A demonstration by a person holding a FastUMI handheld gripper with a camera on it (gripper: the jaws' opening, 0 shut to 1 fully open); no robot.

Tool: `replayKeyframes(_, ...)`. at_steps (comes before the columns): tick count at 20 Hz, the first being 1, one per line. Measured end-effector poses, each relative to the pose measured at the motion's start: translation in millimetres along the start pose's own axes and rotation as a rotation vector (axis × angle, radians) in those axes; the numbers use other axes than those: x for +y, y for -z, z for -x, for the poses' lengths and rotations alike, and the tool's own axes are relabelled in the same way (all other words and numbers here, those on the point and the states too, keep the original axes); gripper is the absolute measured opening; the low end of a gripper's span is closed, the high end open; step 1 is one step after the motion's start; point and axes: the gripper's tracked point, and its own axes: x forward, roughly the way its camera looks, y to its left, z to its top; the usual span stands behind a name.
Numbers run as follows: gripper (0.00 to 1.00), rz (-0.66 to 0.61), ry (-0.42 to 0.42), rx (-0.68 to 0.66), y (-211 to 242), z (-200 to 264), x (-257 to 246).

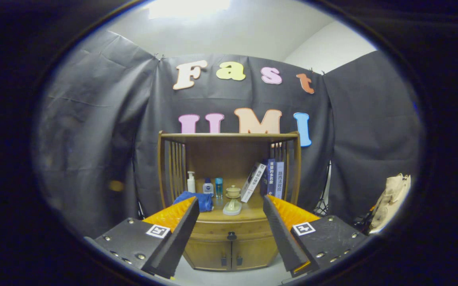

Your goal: Pull open the drawer, take out the items inside it, and place them on the countertop above the cabinet.

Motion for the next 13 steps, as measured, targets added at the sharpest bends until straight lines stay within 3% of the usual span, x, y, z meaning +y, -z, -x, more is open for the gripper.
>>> replayKeyframes(4, 0.96, 0.039, -0.003, 0.062, 20, 4, -11)
replayKeyframes(13, 0.96, 0.010, -0.039, 0.041, 17, -24, -24)
